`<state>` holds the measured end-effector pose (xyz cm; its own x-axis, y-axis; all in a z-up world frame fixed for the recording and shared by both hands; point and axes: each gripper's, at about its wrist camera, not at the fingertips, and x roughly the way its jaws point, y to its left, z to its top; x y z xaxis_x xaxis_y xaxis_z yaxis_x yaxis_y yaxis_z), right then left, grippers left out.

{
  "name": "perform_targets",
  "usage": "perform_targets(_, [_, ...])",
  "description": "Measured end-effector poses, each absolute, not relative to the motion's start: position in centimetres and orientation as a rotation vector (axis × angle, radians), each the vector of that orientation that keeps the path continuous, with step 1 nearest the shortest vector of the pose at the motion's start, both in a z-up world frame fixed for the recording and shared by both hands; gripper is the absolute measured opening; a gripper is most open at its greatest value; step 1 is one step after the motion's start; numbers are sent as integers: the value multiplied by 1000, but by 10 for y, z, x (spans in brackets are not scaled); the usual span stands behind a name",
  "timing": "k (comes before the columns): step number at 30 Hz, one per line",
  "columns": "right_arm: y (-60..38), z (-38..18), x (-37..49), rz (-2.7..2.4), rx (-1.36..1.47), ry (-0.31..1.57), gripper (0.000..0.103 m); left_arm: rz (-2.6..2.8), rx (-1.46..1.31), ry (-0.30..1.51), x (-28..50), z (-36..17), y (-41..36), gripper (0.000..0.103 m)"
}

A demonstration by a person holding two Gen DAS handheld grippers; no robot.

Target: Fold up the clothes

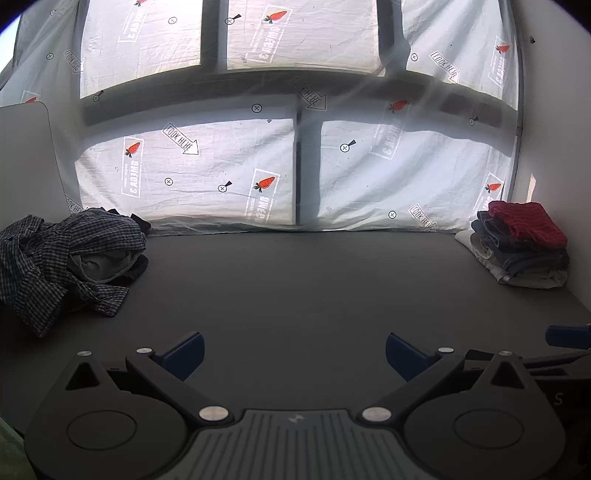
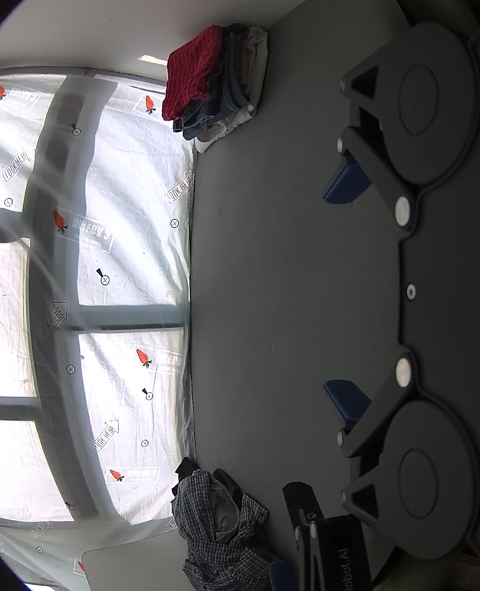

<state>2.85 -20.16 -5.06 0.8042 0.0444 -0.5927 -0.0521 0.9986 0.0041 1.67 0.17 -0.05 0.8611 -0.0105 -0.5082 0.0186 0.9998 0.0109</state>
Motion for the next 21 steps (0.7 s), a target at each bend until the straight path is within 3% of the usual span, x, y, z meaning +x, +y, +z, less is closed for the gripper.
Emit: perform_targets(21, [-247,-81,108,-25,43,734,103,55,-123,679,97,-22,-2,103])
